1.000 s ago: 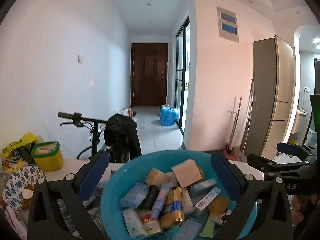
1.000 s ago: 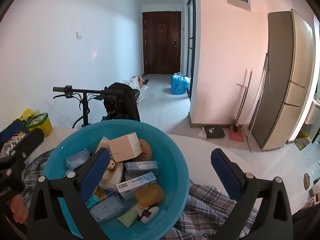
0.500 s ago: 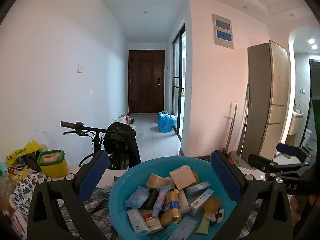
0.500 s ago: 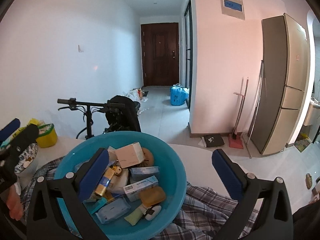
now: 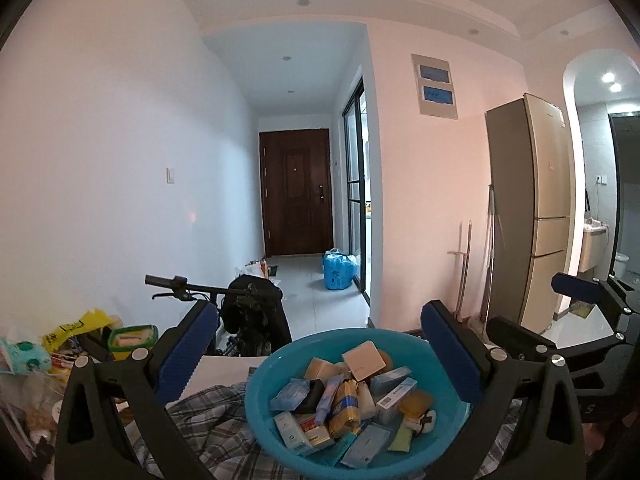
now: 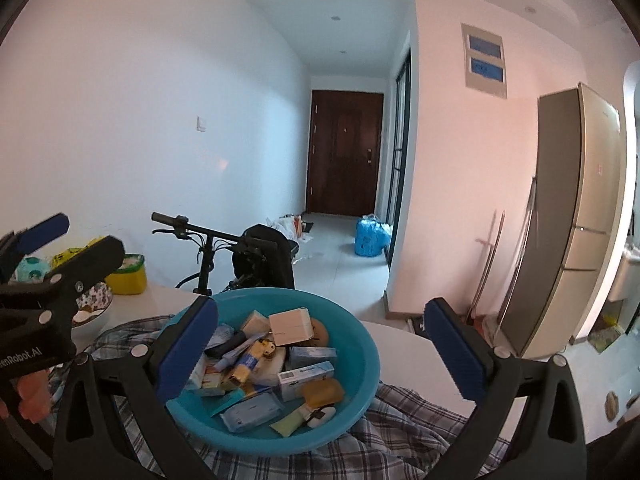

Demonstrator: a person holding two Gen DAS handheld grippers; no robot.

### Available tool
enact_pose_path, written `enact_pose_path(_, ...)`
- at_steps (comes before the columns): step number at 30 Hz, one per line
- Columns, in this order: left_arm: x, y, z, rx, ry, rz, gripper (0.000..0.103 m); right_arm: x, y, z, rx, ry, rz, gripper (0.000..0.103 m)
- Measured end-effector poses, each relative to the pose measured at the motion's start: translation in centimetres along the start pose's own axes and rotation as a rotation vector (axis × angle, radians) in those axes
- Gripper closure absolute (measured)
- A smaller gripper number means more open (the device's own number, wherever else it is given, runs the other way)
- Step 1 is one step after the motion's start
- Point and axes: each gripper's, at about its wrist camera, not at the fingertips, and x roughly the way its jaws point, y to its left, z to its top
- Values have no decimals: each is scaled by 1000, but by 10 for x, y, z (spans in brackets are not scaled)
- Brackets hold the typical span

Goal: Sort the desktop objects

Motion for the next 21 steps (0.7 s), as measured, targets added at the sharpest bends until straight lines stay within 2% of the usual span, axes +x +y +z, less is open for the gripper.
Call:
enact_pose_path(9, -53, 10, 0, -21, -37, 7, 0, -44, 2, -6, 54, -55, 61, 1)
enact_pose_path(12, -70, 14, -1, -23, -46, 30, 0, -59, -1, -9, 72, -72, 55, 0)
enact_pose_path(21, -109, 22, -4, -36, -73, 16, 0, -104, 6, -11, 75, -143, 43, 0)
